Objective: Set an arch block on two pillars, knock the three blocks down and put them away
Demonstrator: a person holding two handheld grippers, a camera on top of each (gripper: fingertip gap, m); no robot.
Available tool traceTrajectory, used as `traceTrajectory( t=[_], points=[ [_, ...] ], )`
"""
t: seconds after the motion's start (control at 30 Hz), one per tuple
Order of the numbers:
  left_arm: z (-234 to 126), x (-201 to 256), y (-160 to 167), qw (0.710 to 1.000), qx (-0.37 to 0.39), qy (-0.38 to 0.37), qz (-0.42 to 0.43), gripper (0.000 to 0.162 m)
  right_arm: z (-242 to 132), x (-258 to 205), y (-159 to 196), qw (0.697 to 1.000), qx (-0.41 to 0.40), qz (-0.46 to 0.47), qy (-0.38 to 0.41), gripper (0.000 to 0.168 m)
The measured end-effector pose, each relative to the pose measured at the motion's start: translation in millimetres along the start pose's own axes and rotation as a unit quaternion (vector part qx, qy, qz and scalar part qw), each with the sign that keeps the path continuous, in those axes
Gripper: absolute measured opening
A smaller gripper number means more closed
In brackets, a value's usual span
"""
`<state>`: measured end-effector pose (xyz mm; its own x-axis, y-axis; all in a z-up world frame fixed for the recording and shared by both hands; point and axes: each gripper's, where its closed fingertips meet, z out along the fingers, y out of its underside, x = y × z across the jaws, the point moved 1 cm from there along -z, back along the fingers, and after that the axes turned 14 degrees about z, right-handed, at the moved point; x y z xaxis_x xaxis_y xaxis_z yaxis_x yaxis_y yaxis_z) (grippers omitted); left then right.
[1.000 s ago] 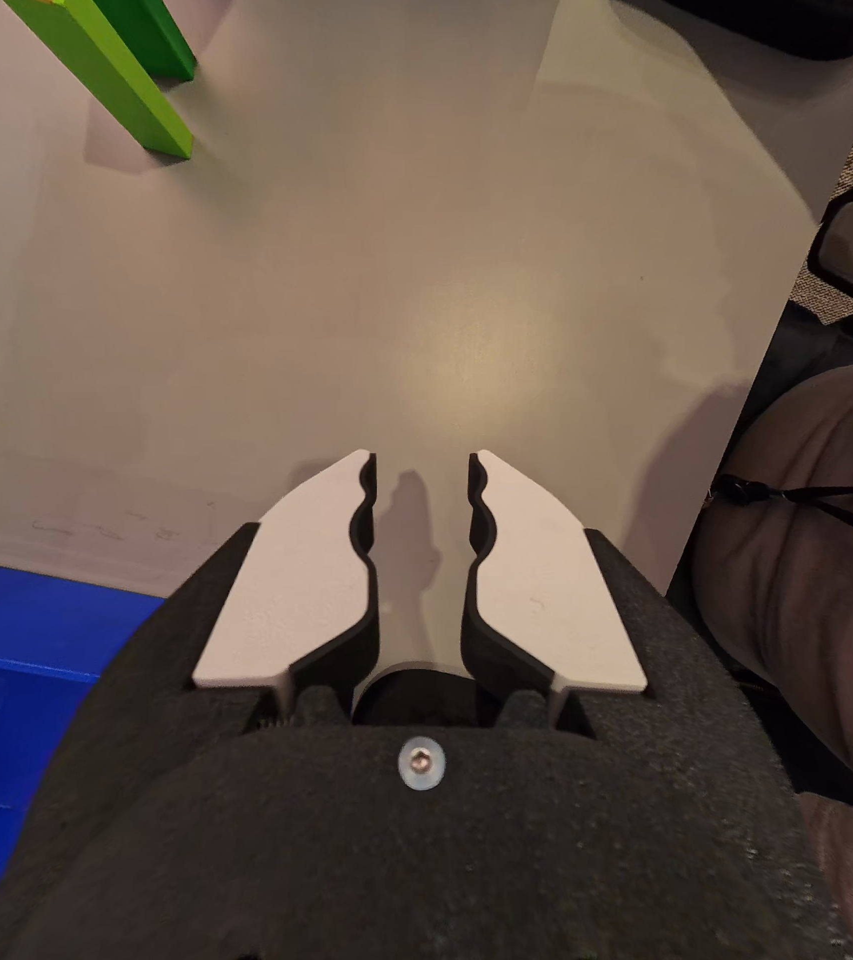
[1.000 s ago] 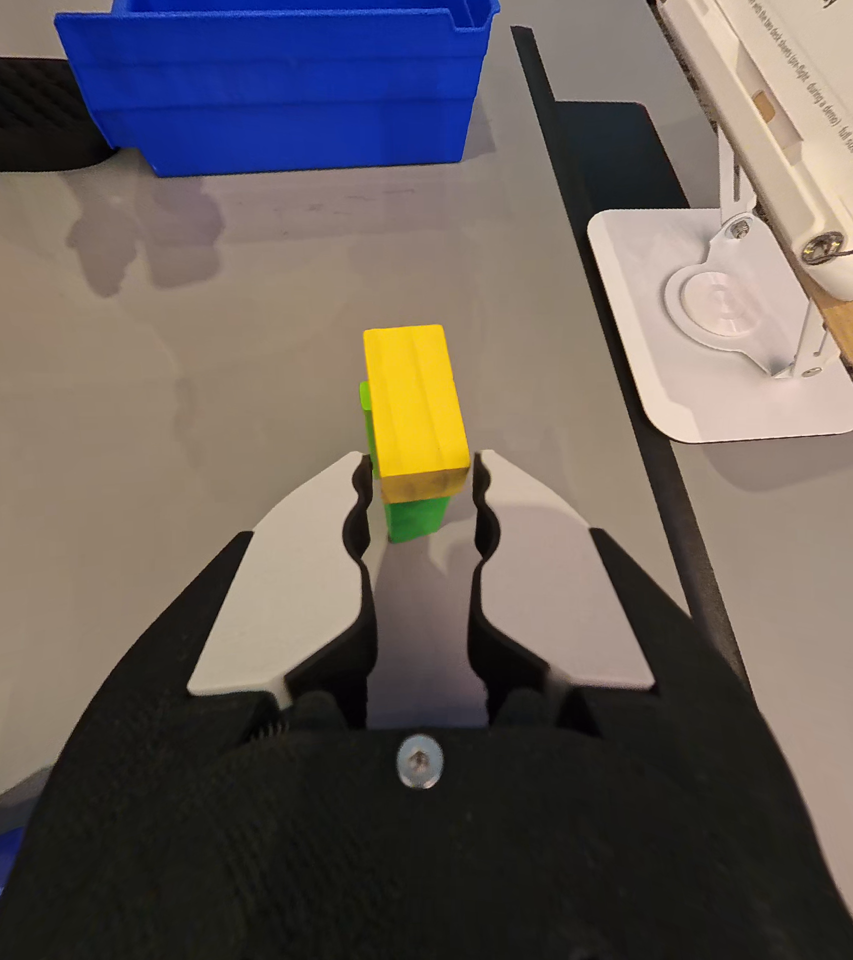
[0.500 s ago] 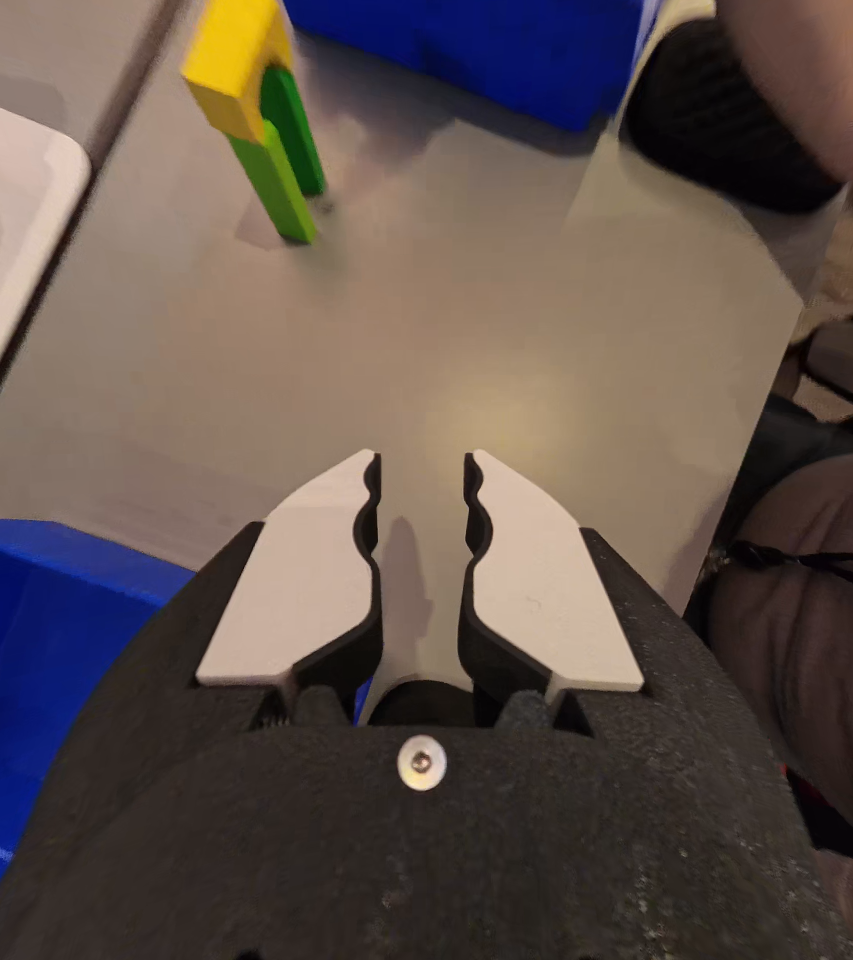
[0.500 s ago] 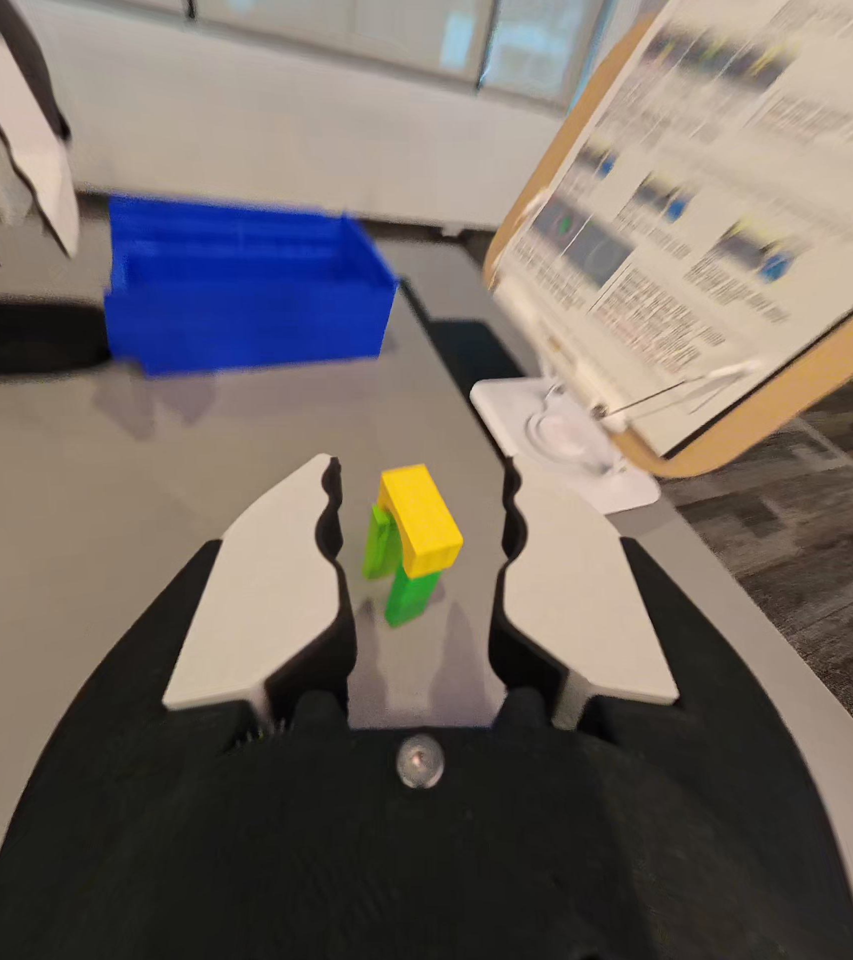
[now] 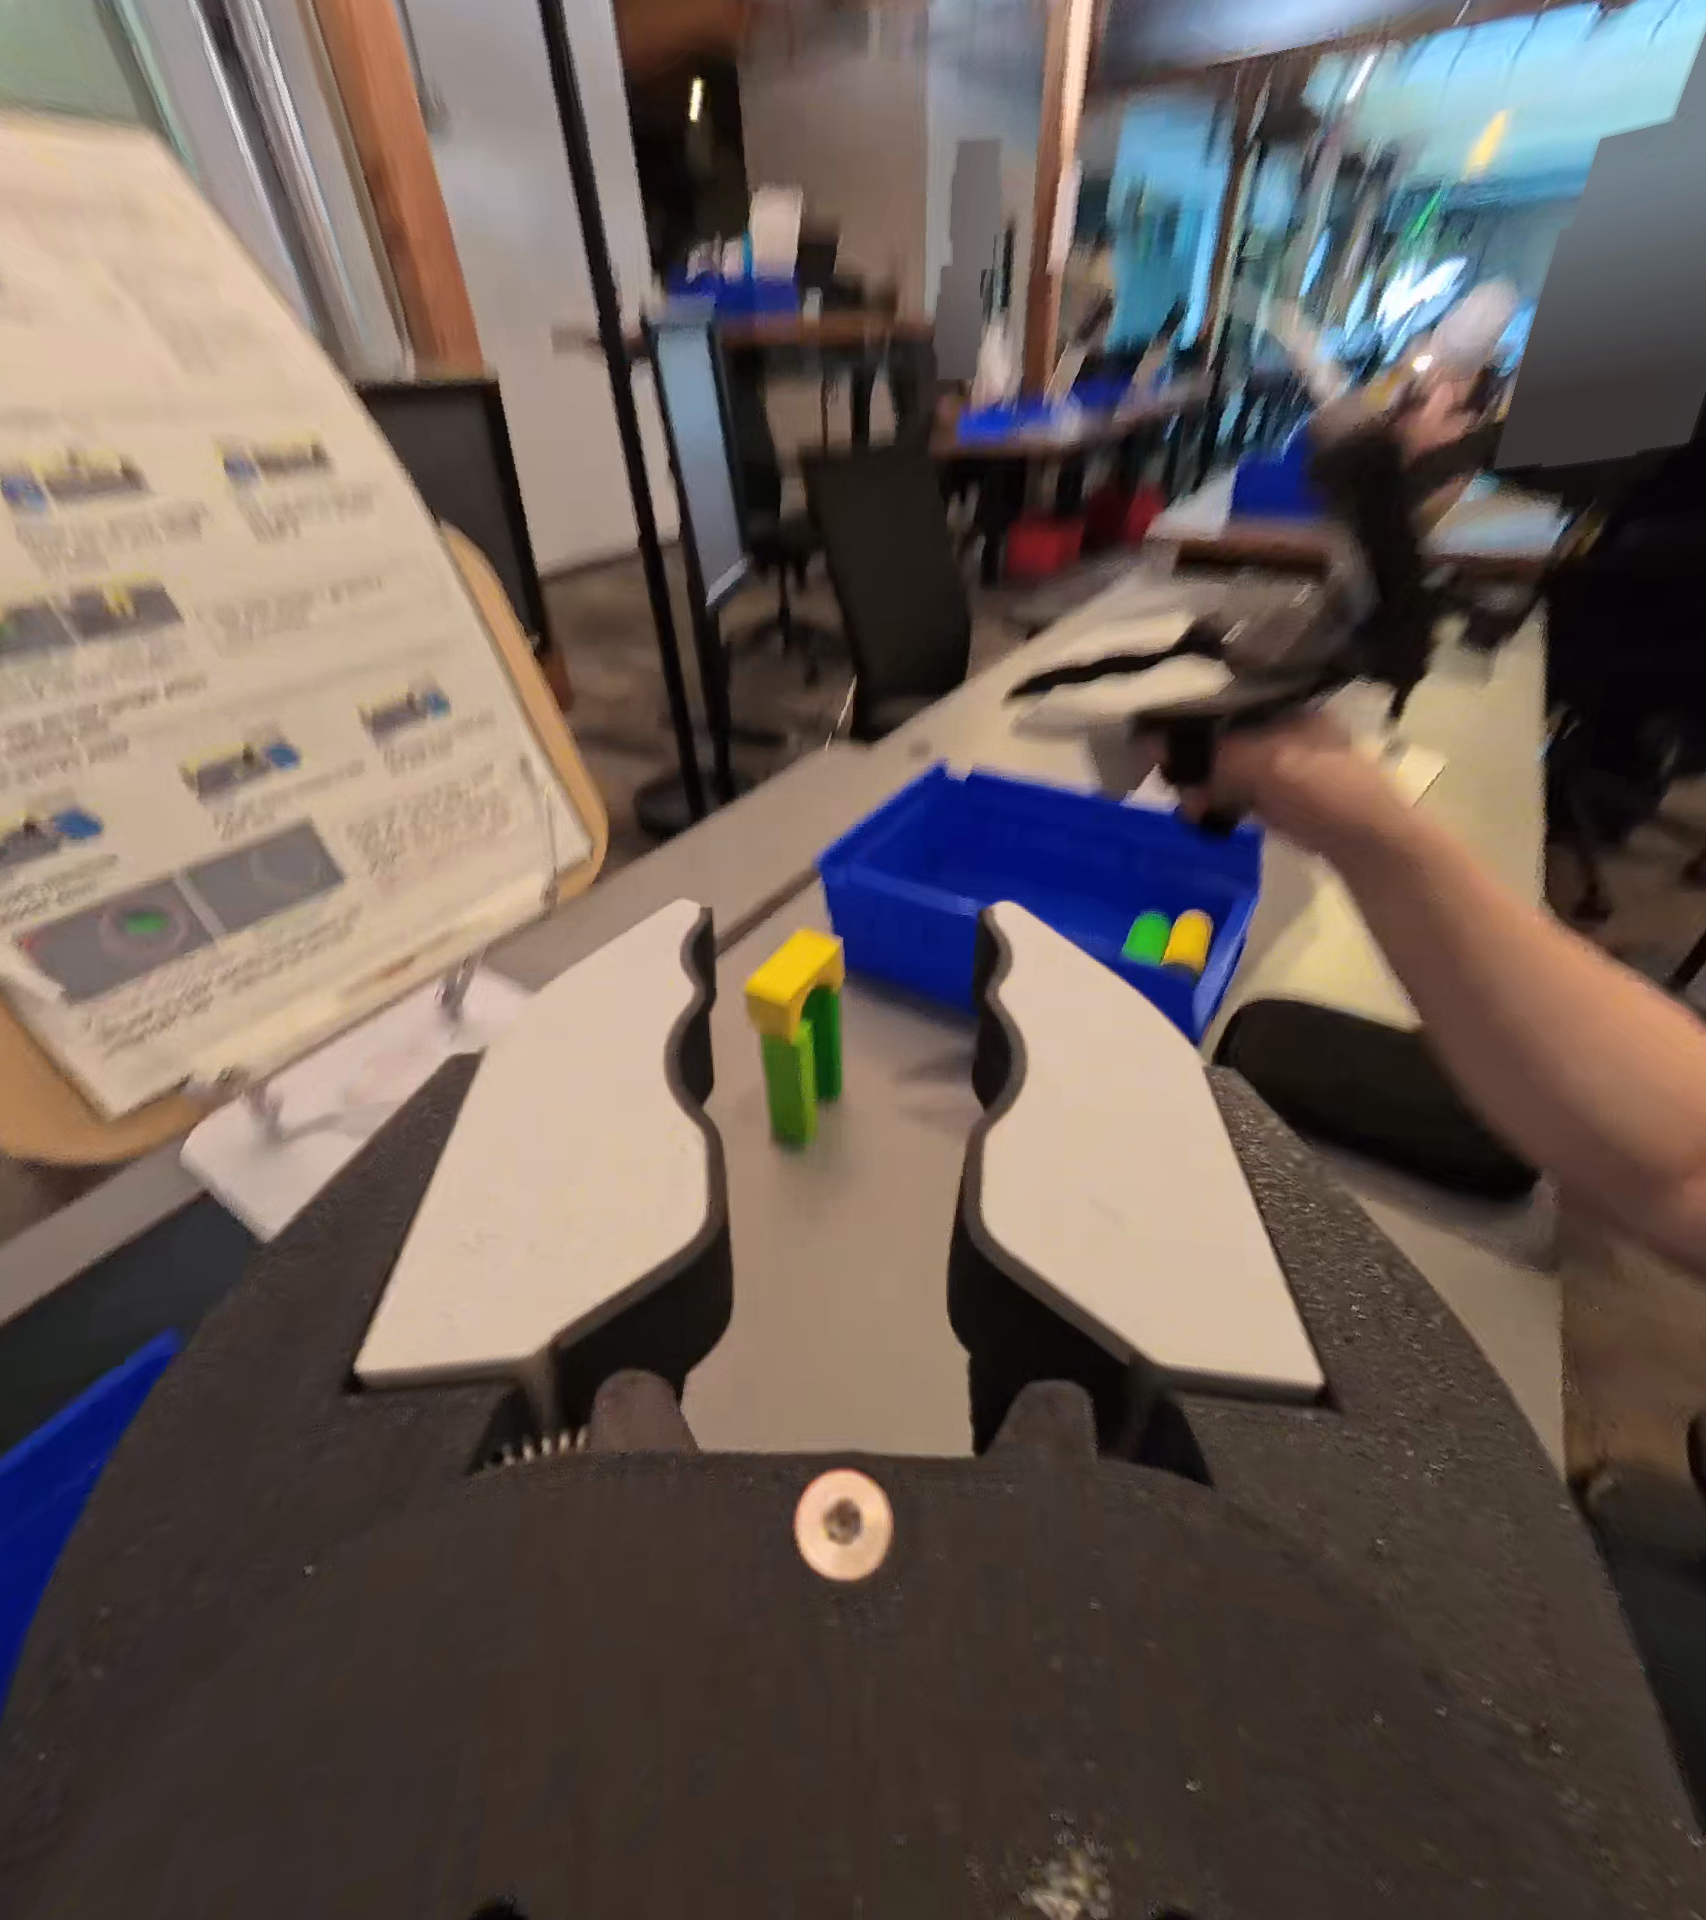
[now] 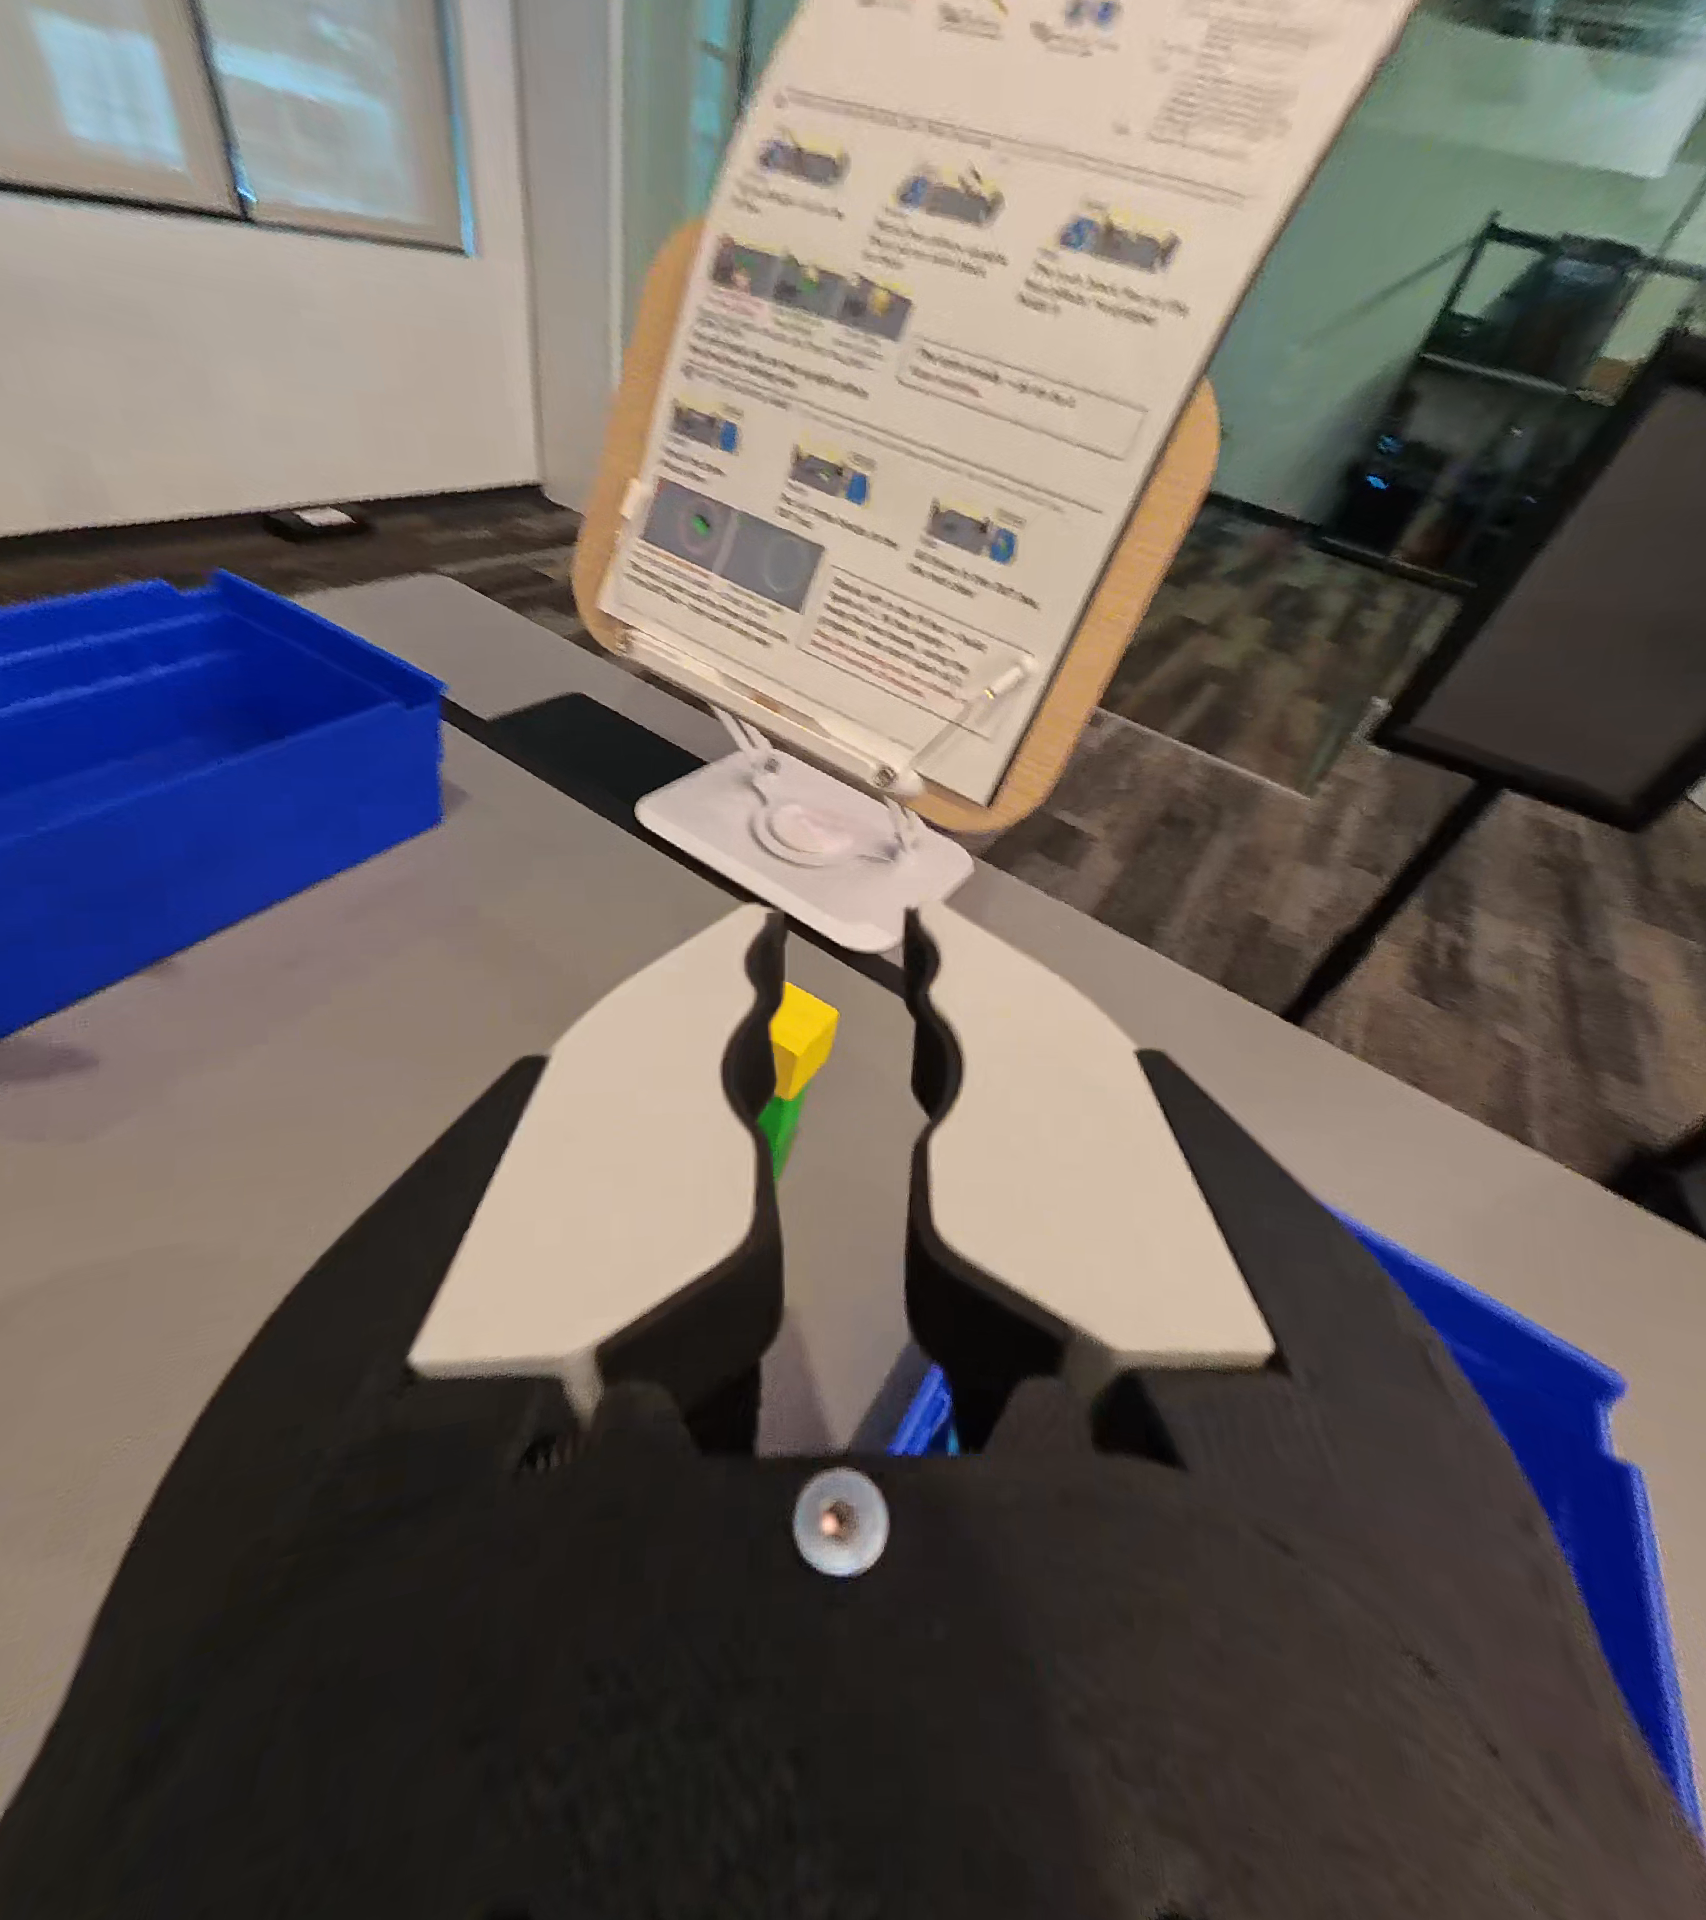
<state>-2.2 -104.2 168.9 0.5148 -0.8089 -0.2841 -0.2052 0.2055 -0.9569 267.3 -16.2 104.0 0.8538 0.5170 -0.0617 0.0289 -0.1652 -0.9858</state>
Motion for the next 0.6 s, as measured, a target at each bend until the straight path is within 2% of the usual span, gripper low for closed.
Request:
traceTrajectory(
  t=[0.07, 0.13, 0.2, 0.27, 0.37, 0.47, 0.6],
  points=[
    [-3.2, 4.7, -10.7, 0.998, 0.061, -0.005, 0.001, 0.039, 16.3, 6.3, 14.6, 0.998, -0.036, 0.041, 0.01, 0.004],
    [-6.0, 2.8, -15.9, 0.996, 0.091, -0.021, 0.013, 0.027, 38.7, 13.2, 33.6, 0.991, -0.073, 0.107, 0.017, 0.001],
    [-6.7, -0.7, -14.2, 0.995, 0.093, -0.029, 0.016, 0.01, 62.5, 29.8, 62.8, 0.98, -0.13, 0.133, 0.072, 0.001],
    [-5.4, -3.7, -10.1, 0.996, 0.085, -0.027, 0.013, 0.0, 81.1, 44.2, 95.3, 0.963, -0.187, 0.134, 0.138, 0.001],
    [-3.8, -9.1, -4.6, 0.997, 0.075, -0.032, 0.015, 0.0, 100.6, 49.6, 131.4, 0.943, -0.244, 0.123, 0.19, 0.001],
    [-1.3, -11.2, -1.6, 0.997, 0.067, -0.036, 0.017, 0.0, 110.3, 61.1, 149.6, 0.921, -0.288, 0.095, 0.243, 0.001],
    [3.5, -6.1, 1.9, 0.998, 0.047, -0.035, 0.034, 0.0, 118.8, 65.8, 164.2, 0.901, -0.32, 0.15, 0.251, 0.001]
  ],
)
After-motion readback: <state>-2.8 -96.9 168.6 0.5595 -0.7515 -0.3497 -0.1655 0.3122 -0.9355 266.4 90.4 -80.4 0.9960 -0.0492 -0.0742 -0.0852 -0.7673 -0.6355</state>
